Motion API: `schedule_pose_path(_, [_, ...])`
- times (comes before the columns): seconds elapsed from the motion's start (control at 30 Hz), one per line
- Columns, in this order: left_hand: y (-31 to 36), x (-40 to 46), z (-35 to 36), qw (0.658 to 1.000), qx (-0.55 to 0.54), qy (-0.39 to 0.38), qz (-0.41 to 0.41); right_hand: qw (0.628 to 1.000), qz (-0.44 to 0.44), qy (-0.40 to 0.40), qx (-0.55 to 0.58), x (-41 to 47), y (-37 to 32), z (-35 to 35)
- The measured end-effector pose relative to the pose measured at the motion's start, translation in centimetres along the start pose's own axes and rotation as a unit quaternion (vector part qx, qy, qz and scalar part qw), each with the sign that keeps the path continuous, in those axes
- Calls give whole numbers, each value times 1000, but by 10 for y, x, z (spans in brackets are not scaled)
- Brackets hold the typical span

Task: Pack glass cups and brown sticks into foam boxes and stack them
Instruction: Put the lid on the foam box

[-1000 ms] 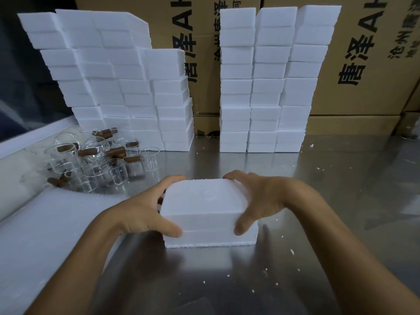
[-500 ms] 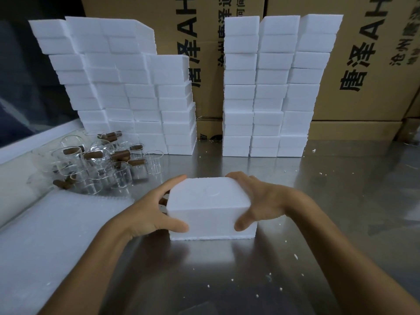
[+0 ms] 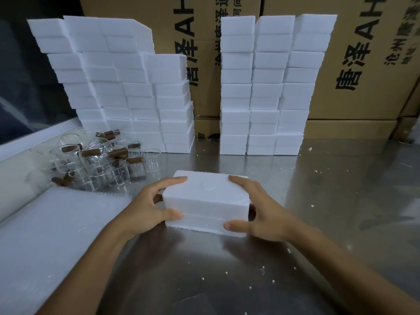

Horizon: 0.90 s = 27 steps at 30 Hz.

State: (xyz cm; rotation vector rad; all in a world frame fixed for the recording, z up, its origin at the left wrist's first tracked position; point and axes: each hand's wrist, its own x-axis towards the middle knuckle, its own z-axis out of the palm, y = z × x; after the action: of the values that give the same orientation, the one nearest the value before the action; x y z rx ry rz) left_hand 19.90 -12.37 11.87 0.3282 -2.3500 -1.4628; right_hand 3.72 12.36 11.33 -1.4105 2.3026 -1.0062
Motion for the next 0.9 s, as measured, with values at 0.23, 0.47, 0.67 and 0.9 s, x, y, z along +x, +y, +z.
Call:
schedule_pose_path(0.23, [-15,11,37,981,75,162,78,981,-100,56,-157,-22,-5,3])
schedule_pose_path(0.47, [-19,14,65,981,170,70,55,956,-40,93,-277,-3,-20,18])
schedule_pose_path(0.67, [-23,17,69,998,37,54,27,939,-10,95,-331,46,-20,27])
schedule_pose_path(0.9, [-21,16,71,991,94,91,6,944,4,85,-320,107,-14,24])
